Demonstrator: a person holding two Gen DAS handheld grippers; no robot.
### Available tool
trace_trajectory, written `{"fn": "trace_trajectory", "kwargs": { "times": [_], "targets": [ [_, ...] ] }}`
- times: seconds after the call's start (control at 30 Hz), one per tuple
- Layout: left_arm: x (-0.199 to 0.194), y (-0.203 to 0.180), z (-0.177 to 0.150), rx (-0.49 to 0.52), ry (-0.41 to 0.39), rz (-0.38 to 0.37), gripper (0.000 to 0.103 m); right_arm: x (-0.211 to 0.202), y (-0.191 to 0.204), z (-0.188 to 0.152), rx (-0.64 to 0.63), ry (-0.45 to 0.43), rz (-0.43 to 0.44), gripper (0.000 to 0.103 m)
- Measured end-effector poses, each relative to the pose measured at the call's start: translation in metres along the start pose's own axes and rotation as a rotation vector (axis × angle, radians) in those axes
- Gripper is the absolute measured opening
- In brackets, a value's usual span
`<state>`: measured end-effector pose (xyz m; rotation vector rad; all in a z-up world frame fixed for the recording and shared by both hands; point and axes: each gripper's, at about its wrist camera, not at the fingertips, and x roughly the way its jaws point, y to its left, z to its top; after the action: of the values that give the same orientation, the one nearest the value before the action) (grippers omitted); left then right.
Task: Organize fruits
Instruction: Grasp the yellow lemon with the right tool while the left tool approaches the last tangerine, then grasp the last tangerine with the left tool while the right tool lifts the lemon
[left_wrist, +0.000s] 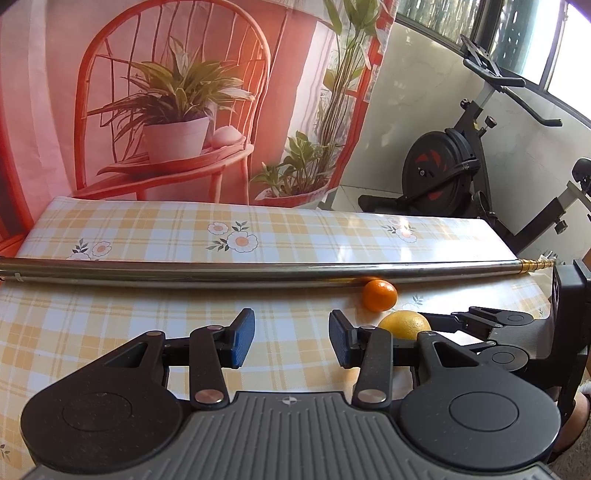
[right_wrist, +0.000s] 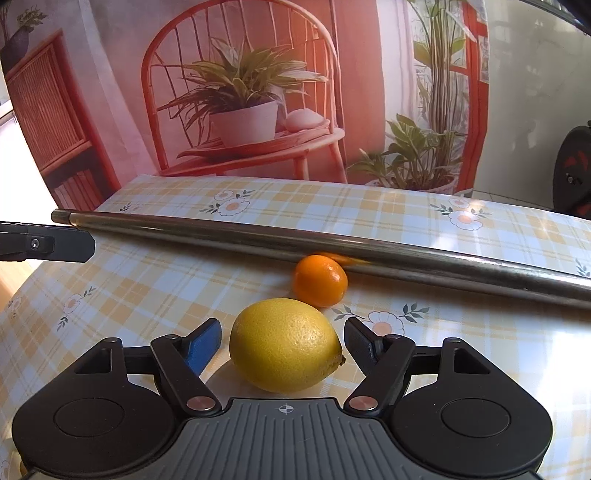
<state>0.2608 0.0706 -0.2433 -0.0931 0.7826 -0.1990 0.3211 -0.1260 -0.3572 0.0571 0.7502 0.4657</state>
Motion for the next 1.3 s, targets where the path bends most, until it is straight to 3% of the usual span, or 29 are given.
{"fn": "trace_trajectory", "kwargs": {
  "times": [0.13, 0.4, 0.9, 1.3],
  "targets": [
    [0.008, -0.007, 0.002, 0.013, 0.011, -0.012, 0.047, 0.002, -0.008, -0.006, 0.028, 0.011, 0.040, 0.063],
    [0.017, -0.018, 0.003, 0.028, 0.031, -0.031, 0.047, -0.002, -0.015, -0.014, 0.044, -0.014, 0.060, 0.061],
    [0.072, -0.058, 0.015, 0.034, 0.070, -0.112, 0.049, -0.052, -0.054, -0.059, 0.055, -0.207, -0.108, 0.060],
    [0.115, -0.077, 0.019, 0.083, 0.122, -0.072, 0.050, -0.058, -0.071, -0.071, 0.142, -0.252, -0.090, 0.060]
  ]
}}
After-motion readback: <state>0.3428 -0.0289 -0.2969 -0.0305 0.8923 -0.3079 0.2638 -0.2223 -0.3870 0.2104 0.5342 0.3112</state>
